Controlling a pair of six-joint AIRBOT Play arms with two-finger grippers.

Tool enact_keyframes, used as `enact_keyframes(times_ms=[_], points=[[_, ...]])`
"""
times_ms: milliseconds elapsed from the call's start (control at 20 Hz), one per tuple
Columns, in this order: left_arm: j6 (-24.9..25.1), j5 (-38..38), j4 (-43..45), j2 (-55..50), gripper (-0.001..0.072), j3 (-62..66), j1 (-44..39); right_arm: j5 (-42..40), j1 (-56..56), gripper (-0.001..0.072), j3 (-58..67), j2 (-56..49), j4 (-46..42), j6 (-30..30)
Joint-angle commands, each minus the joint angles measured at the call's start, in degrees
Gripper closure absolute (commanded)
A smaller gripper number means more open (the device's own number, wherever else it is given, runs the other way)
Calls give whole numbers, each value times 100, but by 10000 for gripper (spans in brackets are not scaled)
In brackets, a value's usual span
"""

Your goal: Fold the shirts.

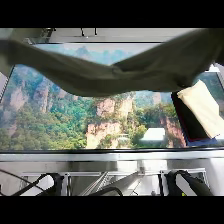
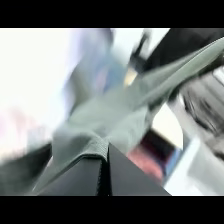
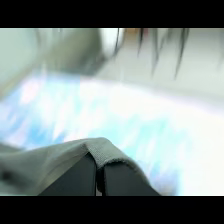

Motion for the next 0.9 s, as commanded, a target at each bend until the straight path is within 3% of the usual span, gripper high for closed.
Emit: enact_keyframes(times_ms=[0, 150, 250, 350, 450, 550, 700, 850], points=[[57, 42, -1040, 935, 692, 769, 1217, -212, -35, 690, 1023, 337, -37, -264], [-2, 208, -400, 1484, 692, 450, 2118, -374, -35, 690, 1093, 260, 11, -533], [-42, 308, -92, 1517, 693, -98, 2083, -385, -35, 690, 1091, -76, 50, -730], [57, 337, 424, 1228, 692, -643, 1508, -28, -33, 691, 1080, -732, 308, -728], [136, 367, 1447, 723, 692, -1113, 529, 649, 44, 690, 1016, -1637, 828, -730], [236, 498, 2505, 96, 692, -1532, -442, 951, 286, 691, 817, -2544, 752, -616], [282, 1259, 3670, -1108, 692, -2000, -1482, 686, 459, 691, 177, -3676, 518, -599], [68, 1707, 4129, -2653, 692, -1641, -1847, 210, 426, 691, -240, -4756, 428, -599]])
